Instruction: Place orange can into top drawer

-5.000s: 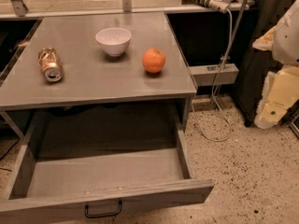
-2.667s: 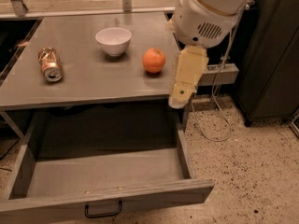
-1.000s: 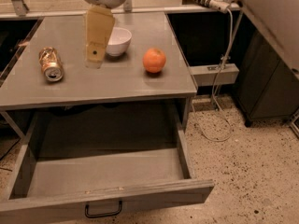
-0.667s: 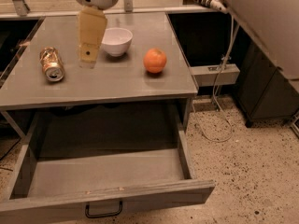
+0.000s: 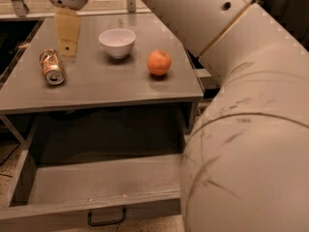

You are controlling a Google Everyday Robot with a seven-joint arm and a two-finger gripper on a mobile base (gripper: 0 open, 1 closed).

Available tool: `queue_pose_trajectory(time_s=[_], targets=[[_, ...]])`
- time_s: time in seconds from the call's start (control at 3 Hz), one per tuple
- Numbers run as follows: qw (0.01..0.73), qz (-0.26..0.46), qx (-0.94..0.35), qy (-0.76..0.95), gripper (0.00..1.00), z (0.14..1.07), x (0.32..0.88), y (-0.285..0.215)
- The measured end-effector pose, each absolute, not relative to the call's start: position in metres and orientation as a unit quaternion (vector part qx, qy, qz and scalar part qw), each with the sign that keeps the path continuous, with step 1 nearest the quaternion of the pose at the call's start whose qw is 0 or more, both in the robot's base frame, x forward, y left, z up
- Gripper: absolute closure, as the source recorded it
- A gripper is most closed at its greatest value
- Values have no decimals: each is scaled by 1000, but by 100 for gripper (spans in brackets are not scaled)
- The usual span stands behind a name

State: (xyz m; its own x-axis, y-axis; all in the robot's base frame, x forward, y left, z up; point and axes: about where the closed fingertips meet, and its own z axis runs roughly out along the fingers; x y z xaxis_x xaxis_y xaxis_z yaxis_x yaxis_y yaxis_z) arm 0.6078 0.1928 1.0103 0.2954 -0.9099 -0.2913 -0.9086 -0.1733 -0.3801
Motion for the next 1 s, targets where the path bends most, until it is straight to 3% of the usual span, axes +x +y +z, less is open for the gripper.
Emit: queue_pose_trajectory(time_s=[0.67, 1.0], targets=[[248, 15, -764, 596, 0, 1001, 619, 209], [249, 37, -770, 586, 0, 981, 657, 248]])
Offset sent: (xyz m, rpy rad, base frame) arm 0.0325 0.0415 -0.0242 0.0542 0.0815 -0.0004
